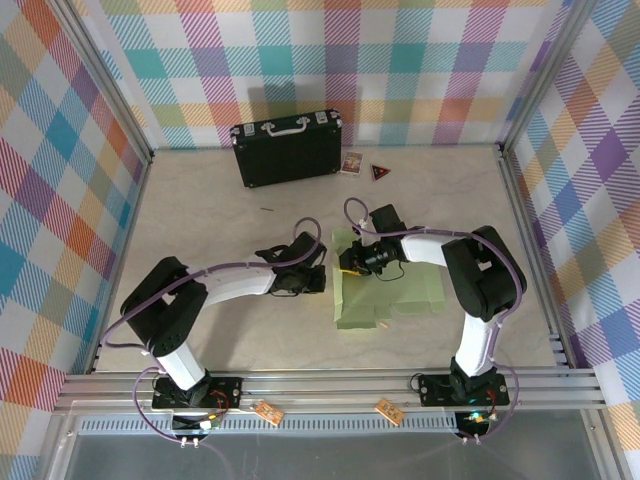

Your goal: Fold the paper box

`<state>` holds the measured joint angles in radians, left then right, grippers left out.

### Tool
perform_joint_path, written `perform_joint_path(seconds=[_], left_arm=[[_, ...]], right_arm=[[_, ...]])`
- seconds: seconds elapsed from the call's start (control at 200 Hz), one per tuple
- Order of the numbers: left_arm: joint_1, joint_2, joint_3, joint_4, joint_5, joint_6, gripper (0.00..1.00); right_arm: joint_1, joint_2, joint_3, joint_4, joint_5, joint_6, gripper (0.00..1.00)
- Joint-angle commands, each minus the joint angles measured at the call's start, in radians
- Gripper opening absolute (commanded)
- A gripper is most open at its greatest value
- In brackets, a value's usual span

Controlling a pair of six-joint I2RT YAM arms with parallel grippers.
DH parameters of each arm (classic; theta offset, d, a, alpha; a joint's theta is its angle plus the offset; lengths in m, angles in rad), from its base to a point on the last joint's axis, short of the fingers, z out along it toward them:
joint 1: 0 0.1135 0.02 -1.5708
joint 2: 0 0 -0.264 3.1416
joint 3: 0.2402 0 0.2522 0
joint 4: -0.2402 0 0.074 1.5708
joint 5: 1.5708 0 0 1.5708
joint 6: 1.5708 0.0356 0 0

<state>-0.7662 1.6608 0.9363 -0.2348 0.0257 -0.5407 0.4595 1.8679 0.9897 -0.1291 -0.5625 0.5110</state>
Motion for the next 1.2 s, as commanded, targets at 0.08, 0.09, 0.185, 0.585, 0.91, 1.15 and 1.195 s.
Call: perform_joint_path(seconds=[0.08,0.09,0.185,0.585,0.91,1.15,1.195], left_arm=[[0.024,-0.056,-0.001,-0.078,-0.015,0.033,0.13],[0.026,-0.058,-0.001,-0.079,-0.013,0.035,0.13],[0.028,-0.064,0.004,-0.085,-0.002,0.04,0.13],[0.134,0.006,0.178,-0.102,0.124,0.056,0.28],[0.159,0.339,0.644,-0.417,0.295,0.3,0.39],[0.188,0.285,0.459,-0.267,0.269,0.218,0.39],[0.201,0.26,0.403,-0.225,0.276,0.194,0.39]], right_arm=[[-0.007,0.043,-0.028,-0.186,0.217,-0.036,0.2],[-0.007,0.043,-0.027,-0.186,0.218,-0.035,0.2],[-0.008,0.043,-0.023,-0.193,0.225,-0.04,0.19],[-0.007,0.017,-0.038,-0.132,0.142,-0.052,0.23],[-0.007,0.012,-0.036,-0.14,0.144,-0.066,0.24],[-0.005,-0.059,-0.051,-0.08,0.053,-0.083,0.48],[-0.005,-0.094,-0.061,-0.054,0.034,-0.078,0.53]])
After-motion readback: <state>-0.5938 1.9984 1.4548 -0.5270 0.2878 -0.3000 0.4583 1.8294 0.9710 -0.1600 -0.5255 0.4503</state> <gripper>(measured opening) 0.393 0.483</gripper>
